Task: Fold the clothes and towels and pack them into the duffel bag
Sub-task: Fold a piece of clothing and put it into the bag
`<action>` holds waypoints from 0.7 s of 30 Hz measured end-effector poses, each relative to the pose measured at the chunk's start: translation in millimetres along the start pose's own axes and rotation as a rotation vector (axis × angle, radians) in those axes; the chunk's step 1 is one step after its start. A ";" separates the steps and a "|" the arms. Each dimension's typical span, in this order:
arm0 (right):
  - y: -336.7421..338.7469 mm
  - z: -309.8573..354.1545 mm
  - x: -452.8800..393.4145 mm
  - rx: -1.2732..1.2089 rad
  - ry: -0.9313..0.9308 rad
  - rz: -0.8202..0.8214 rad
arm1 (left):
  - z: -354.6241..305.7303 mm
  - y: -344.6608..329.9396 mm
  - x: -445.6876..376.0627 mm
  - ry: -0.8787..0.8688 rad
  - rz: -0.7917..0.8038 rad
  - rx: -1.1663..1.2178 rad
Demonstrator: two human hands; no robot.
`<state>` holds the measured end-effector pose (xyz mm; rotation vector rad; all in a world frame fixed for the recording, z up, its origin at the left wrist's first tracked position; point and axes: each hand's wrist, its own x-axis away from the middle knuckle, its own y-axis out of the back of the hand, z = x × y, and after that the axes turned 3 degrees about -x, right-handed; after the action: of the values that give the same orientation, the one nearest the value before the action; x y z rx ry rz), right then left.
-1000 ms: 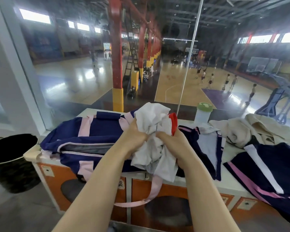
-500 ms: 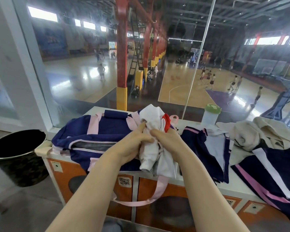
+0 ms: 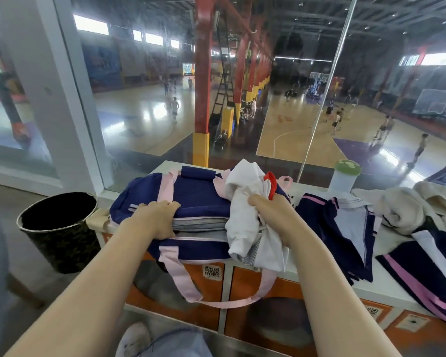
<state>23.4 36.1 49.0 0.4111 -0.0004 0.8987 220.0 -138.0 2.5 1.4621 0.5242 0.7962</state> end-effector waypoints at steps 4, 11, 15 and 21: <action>-4.9 -3.5 6.6 0.022 0.001 0.032 | 0.5 -8.8 -4.3 -0.035 -0.121 -0.080; 2.7 3.4 14.8 0.036 0.018 0.134 | 14.2 16.0 -13.6 -0.102 -0.314 0.004; 12.1 17.7 22.3 0.106 0.037 0.313 | 9.3 44.4 -22.7 -0.112 -0.376 0.079; 7.0 25.7 20.4 0.346 0.023 0.533 | -15.8 79.6 -35.0 -0.059 -0.452 0.228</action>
<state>35.3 46.5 78.6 0.7432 0.0710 1.4371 173.2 -159.0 74.6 1.4911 0.8842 0.3417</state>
